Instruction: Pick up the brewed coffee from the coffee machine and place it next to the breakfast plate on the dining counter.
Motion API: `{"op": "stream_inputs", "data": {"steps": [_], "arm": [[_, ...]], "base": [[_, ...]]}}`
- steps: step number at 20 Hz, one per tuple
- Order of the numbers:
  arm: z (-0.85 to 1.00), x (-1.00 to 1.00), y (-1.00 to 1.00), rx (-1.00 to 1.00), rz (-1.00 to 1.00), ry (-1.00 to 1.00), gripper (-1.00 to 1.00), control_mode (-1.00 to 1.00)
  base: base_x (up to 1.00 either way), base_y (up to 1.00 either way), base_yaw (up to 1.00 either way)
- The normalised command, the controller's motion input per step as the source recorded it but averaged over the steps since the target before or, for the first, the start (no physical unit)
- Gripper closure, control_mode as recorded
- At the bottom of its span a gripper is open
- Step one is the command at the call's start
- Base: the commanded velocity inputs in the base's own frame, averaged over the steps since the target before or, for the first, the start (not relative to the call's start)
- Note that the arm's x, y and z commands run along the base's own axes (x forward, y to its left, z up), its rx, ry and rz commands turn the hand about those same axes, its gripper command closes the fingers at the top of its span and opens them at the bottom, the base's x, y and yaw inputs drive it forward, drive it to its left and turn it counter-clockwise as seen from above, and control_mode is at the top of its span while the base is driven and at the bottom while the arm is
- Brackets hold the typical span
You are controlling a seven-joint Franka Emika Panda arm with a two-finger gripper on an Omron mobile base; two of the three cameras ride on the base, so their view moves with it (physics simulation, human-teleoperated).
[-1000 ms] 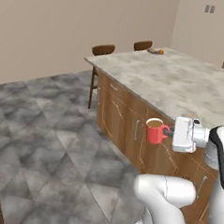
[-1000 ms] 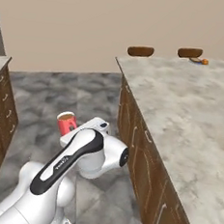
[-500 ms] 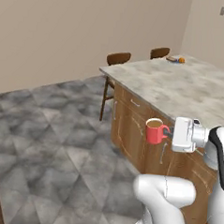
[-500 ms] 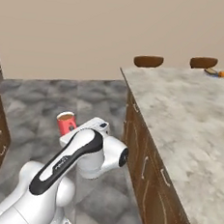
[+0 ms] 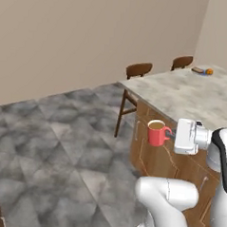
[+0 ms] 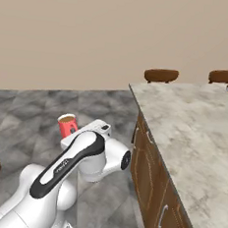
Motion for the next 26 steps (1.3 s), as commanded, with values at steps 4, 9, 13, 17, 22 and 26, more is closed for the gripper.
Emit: {"op": "stream_inputs", "data": {"steps": [4,9,13,17,22,26], "arm": [[0.0,0.0,0.0,0.0,0.0,0.0,1.0,1.0],[0.0,0.0,0.0,0.0,0.0,0.0,1.0,1.0],[0.0,0.0,0.0,0.0,0.0,0.0,1.0,1.0],[0.0,0.0,0.0,0.0,0.0,0.0,1.0,1.0],[0.0,0.0,0.0,0.0,0.0,0.0,1.0,1.0],[0.0,0.0,0.0,0.0,0.0,0.0,1.0,1.0]], "base": [[1.0,0.18,0.01],[1.0,0.17,0.0],[1.0,0.16,0.0],[1.0,0.11,0.0],[1.0,0.03,-0.05],[1.0,0.0,-0.18]]}}
